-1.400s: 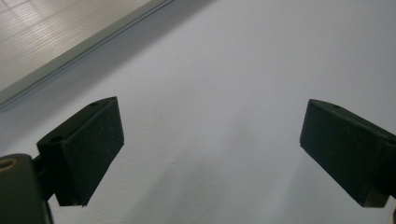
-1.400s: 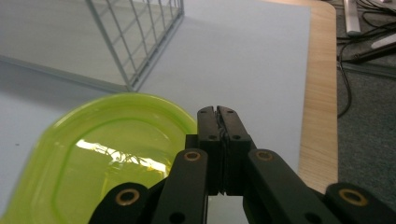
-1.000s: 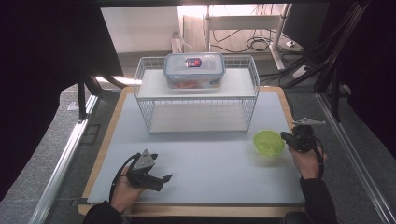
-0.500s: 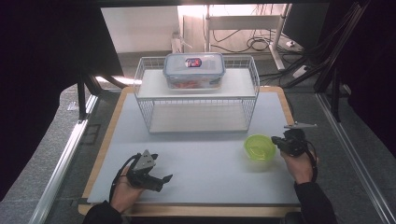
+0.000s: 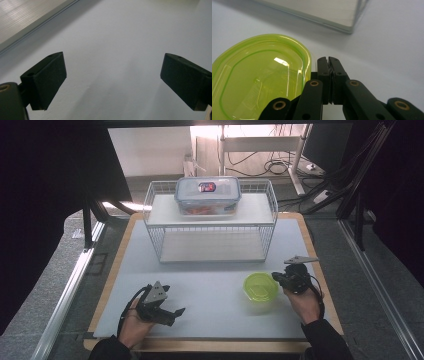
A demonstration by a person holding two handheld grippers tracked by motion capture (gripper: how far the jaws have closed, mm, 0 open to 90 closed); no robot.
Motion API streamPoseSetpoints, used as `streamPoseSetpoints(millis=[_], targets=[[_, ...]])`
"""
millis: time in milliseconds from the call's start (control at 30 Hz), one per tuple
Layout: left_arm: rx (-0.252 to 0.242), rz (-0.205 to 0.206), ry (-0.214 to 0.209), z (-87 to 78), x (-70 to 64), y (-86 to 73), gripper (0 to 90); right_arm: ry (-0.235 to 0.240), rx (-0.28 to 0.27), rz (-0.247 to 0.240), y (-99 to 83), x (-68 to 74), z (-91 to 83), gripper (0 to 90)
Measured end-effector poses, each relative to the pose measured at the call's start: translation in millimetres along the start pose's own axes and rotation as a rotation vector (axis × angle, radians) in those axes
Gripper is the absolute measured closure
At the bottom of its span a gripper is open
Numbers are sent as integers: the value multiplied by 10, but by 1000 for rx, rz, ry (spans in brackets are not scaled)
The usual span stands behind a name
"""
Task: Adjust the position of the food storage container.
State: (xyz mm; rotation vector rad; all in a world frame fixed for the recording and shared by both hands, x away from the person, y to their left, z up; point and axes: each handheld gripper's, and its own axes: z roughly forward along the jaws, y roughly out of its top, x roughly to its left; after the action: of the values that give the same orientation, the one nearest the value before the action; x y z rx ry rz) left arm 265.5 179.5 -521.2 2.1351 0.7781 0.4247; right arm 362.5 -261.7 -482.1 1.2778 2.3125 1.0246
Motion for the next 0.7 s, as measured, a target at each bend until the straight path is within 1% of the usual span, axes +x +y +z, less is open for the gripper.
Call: streamPoseSetpoints(millis=[100,400,500,567,633,700], targets=[[2,2,1,2,-2,1,64,22,5,-26,13,108,36,885],[5,0,-3,4,-7,2,64,97,16,-65,44,416,133,888],[8,-1,-5,5,-8,2,64,120,18,-77,48,496,156,888],[10,-2,-6,4,-7,1,64,118,17,-92,51,512,156,878],[6,-5,-4,-3,-8,2,64,118,21,-86,43,487,143,877],[3,-5,-3,-10,-6,3,64,103,23,-82,18,443,114,879]])
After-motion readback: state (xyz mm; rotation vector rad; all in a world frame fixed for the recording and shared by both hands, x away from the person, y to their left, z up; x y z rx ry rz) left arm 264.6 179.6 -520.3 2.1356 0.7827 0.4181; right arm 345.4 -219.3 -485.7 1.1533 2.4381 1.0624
